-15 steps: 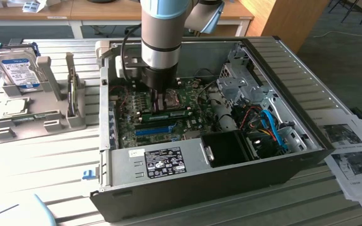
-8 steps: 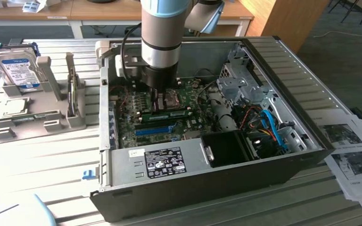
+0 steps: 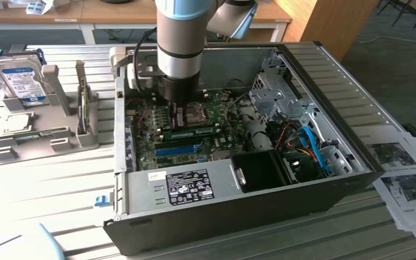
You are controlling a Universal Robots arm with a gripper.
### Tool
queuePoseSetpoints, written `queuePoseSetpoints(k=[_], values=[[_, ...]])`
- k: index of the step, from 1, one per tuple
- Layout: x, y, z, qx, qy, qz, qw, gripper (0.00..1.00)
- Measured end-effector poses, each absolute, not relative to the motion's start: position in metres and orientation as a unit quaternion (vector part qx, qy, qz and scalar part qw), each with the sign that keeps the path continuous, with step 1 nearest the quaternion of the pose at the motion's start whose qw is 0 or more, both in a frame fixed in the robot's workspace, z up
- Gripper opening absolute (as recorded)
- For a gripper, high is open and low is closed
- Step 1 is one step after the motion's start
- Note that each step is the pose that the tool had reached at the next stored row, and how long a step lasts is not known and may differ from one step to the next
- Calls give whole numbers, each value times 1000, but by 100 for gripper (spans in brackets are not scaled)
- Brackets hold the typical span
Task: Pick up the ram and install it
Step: 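Press down the ram until it locks into place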
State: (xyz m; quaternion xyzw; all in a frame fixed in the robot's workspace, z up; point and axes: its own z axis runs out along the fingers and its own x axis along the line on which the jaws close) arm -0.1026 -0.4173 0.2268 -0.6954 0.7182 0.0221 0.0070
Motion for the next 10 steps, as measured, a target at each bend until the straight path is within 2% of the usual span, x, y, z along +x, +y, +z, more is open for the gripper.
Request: queuePoseSetpoints(k=[10], values=[[-112, -417, 227, -695, 718, 22, 7, 9]])
